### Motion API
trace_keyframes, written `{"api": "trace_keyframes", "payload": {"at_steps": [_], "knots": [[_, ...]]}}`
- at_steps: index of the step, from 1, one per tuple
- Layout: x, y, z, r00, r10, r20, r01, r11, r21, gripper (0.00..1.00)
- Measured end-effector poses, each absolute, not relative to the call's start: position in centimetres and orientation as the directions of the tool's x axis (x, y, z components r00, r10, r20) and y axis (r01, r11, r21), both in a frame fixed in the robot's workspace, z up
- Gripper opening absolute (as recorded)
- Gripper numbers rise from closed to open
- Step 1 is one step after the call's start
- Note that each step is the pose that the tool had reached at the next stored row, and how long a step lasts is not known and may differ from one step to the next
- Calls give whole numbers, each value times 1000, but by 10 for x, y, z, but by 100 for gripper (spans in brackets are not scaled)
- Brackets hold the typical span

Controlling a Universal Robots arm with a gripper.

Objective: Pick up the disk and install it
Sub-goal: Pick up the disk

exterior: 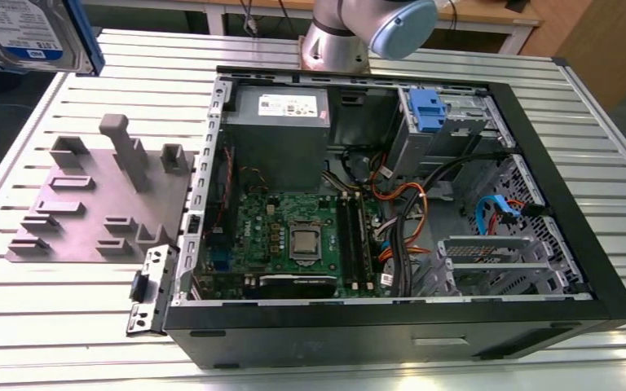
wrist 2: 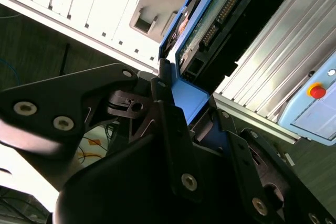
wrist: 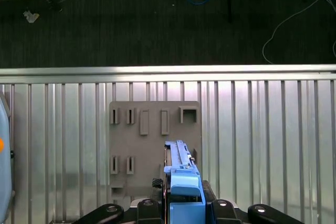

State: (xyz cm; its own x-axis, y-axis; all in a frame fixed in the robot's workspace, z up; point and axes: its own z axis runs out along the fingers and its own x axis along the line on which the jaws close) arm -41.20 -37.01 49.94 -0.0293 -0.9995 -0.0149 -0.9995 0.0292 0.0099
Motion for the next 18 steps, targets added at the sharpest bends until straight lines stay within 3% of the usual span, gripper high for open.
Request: {"api": "trace_keyframes", "payload": {"at_steps": [18], "knots": [[-407,-370,499,-29,-999,-15,-1000,29,10,36]]}}
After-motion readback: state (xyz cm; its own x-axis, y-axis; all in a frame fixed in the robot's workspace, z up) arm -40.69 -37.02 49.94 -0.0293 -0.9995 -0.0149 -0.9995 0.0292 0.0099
